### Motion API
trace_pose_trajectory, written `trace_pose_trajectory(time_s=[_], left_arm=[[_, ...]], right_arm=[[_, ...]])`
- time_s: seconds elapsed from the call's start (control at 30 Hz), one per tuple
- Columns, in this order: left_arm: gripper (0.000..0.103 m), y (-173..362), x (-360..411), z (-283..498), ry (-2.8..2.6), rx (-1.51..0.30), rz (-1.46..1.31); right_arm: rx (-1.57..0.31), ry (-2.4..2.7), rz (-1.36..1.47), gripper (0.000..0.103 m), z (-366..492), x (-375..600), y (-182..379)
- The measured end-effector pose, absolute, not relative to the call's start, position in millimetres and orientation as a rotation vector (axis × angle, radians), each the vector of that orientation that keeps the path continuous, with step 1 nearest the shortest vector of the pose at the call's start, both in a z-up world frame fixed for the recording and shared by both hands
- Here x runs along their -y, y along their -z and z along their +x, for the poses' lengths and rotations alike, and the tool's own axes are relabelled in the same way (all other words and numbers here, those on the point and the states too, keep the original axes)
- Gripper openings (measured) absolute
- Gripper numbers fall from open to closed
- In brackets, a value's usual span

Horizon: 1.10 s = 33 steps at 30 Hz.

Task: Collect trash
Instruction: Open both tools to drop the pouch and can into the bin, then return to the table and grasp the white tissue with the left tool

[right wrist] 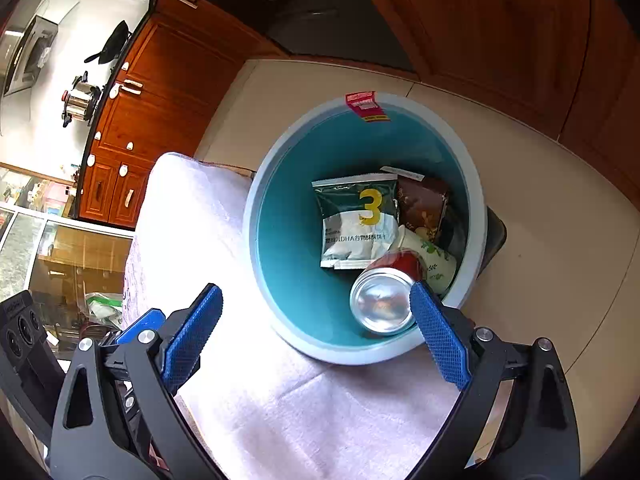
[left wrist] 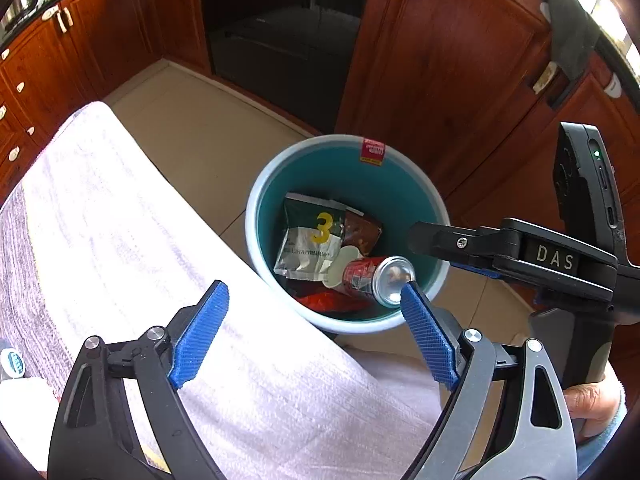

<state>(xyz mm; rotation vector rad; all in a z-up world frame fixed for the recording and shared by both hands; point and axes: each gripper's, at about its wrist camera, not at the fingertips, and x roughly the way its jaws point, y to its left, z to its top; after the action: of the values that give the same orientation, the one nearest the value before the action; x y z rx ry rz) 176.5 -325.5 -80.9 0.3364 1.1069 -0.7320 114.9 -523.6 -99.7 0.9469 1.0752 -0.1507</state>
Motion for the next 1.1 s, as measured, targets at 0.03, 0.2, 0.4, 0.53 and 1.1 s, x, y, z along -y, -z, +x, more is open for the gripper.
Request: trace_pose_trajectory(time_s=[0.03, 0.2, 0.4, 0.53, 1.1], left_arm=[[0.09, 79, 323, 175, 0.732, -1.104, 0.331], [0.095, 65, 306, 167, 0.726, -1.084, 0.308], [0.099, 50, 274, 154, 0.707, -1.063, 0.272], [0.099, 44, 241, 147, 0.668, -1.062, 0.231], [0.099, 27, 32, 160, 0.363, -1.003, 0.148]], right_arm=[[-1.075, 0.149, 0.939, 0.09, 116, 522, 97], [-1.074, 0.132, 0.909, 0.091, 114, 508, 84], [-1.066, 0.095, 0.866, 0.096, 110, 479, 63], [-1.076, 0.05, 0.827, 0.096, 112, 453, 52], [-1.226, -0.186, 0.608, 0.096, 152, 291, 43]])
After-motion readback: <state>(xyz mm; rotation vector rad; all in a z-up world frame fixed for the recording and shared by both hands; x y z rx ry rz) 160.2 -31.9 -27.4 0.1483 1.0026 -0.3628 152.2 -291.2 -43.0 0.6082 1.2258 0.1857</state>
